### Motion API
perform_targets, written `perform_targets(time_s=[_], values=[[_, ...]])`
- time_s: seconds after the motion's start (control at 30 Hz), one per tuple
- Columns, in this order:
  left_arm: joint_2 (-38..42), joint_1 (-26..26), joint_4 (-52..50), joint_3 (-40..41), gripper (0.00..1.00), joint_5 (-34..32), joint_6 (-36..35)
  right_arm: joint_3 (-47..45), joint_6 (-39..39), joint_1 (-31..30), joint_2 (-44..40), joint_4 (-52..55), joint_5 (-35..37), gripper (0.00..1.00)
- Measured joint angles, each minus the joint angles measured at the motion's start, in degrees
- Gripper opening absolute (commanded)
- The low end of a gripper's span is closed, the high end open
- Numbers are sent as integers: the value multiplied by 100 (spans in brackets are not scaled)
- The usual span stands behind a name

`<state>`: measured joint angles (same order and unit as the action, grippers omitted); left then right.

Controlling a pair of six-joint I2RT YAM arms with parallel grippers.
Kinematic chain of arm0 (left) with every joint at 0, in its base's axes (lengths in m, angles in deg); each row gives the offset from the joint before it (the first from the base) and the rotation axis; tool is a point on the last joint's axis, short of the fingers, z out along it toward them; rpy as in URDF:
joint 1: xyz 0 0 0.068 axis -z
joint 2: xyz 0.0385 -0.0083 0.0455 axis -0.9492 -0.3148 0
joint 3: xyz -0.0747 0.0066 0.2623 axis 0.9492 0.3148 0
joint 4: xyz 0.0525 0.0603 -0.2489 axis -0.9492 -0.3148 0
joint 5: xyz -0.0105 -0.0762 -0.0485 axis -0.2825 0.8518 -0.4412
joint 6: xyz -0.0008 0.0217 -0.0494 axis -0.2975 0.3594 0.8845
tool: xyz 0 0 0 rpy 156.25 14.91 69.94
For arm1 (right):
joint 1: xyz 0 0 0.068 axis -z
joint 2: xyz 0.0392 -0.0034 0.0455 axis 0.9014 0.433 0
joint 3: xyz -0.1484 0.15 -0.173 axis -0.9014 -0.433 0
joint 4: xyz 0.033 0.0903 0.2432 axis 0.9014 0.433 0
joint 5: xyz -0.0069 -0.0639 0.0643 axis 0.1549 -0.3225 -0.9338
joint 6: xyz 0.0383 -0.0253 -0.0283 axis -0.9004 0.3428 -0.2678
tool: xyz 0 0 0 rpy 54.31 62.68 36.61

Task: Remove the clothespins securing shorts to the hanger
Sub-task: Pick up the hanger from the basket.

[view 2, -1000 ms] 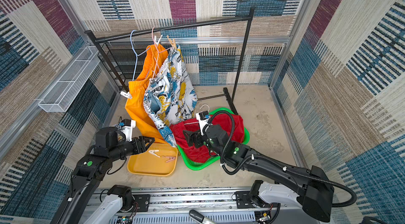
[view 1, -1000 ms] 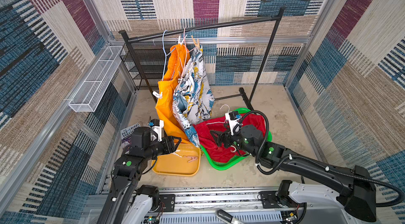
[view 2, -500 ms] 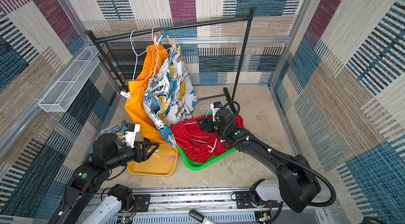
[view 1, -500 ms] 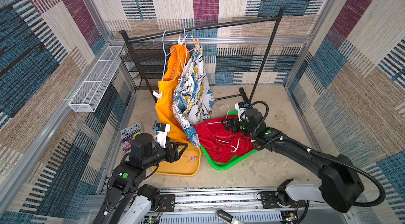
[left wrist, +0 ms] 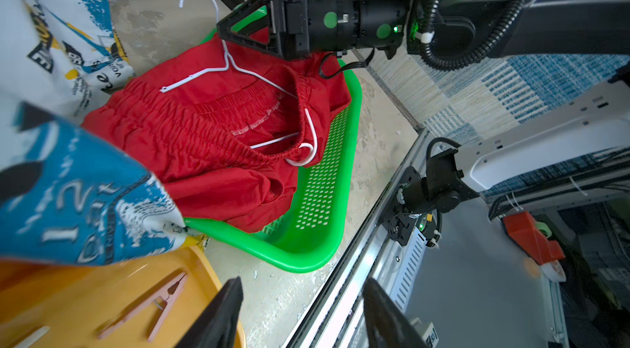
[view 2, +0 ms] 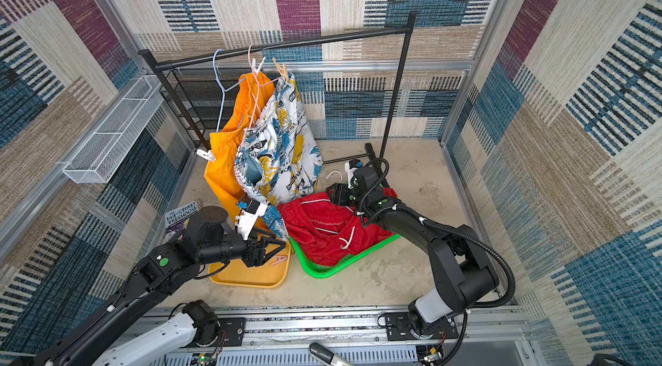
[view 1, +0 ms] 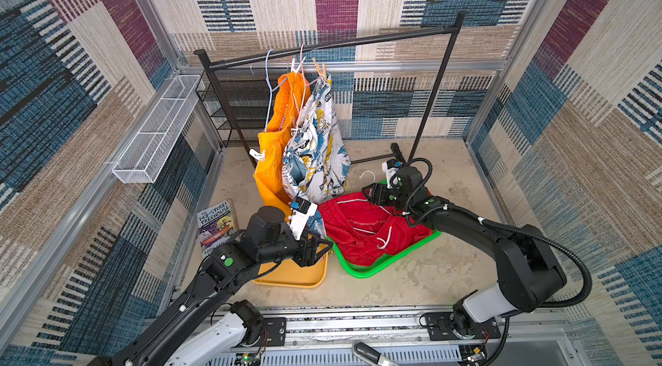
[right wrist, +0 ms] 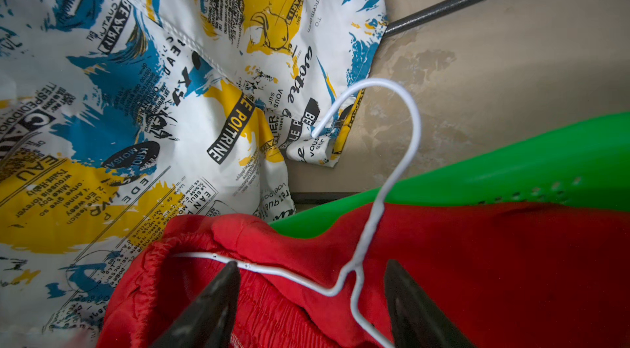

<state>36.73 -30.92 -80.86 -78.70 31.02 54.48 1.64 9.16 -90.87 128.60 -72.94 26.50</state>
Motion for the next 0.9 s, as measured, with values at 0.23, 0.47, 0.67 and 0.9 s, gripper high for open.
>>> perform_targets(time_s=[0.23, 0.47, 0.67, 0.9], values=[[-986, 654, 527, -299, 62, -485, -83, -184, 186, 66, 13, -177, -212, 61], [-1864, 750, 949, -625, 63, -935, -157, -240, 437, 72, 199, -334, -356, 60], [-2494, 734, 1110, -968, 64, -1119, -214, -227, 632, 72, 393, -501, -476, 53], [-2802, 308, 1207, -1115, 63, -1231, -203, -354, 831, 74, 306, -844, -721, 46]])
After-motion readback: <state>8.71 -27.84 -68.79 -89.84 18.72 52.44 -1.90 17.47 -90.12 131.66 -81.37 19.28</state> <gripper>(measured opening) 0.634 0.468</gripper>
